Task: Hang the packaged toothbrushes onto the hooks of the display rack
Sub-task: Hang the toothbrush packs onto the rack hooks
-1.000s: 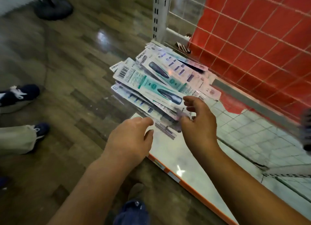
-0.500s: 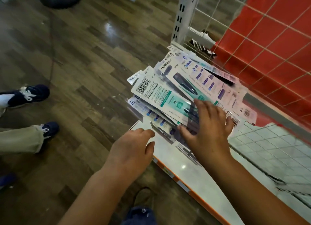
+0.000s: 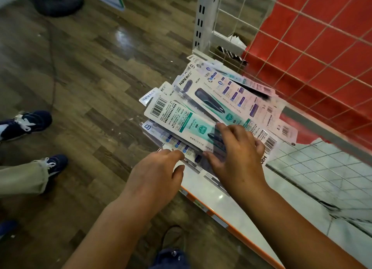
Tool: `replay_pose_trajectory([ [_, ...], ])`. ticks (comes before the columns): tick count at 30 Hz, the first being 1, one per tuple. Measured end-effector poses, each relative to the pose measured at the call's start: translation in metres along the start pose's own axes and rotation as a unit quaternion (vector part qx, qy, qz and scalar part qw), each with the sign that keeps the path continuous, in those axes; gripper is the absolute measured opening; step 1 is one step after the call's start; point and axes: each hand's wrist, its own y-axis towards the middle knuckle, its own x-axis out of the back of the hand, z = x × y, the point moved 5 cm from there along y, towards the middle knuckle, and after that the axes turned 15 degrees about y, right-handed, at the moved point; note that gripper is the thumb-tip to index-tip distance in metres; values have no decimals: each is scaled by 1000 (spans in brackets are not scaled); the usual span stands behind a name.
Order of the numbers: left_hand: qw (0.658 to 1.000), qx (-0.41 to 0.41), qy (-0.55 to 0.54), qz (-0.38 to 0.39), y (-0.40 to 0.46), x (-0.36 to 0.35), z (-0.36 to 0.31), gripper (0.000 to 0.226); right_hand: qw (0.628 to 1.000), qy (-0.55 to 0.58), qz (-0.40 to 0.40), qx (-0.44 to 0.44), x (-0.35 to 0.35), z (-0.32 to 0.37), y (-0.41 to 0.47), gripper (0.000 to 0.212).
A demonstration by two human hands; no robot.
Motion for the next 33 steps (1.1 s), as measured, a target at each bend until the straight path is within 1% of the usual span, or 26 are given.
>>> replay_pose_trajectory([
  [4,1000,-12,-3,16,-1,-6,-2,37,1000,4,-1,15,-1,0,-1,65],
  [6,1000,-8,-2,-1,-2,-5,-1,35,1000,5,3,25,-2,1,-1,64],
  [10,994,3,8,-111,-2,9,3,22,999,10,7,30,0,0,-4,64],
  [12,984,8,12,-178,-1,18,4,27,999,13,-11,43,2,2,-7,61],
  [14,973,7,7,-231,-2,28,1,35,998,23,-26,49,4,4,-10,62],
  [16,966,-8,19,-257,-3,33,-2,42,998,35,-21,54,5,7,-12,63],
  [18,966,-34,49,-251,-3,33,-5,48,997,39,-11,66,6,10,-14,61],
  [22,967,-76,146,-192,2,31,-11,67,993,25,4,112,9,18,-20,57],
  [25,968,-103,173,-152,4,32,-13,75,987,-6,17,160,13,29,-24,56],
  [27,966,-117,174,-149,2,35,-13,73,983,-17,20,181,16,34,-27,54],
  [31,961,-141,168,-169,-1,41,-10,62,979,-36,18,202,20,37,-31,47],
  [33,963,-139,152,-175,0,42,-4,57,976,-42,3,216,24,39,-31,43],
])
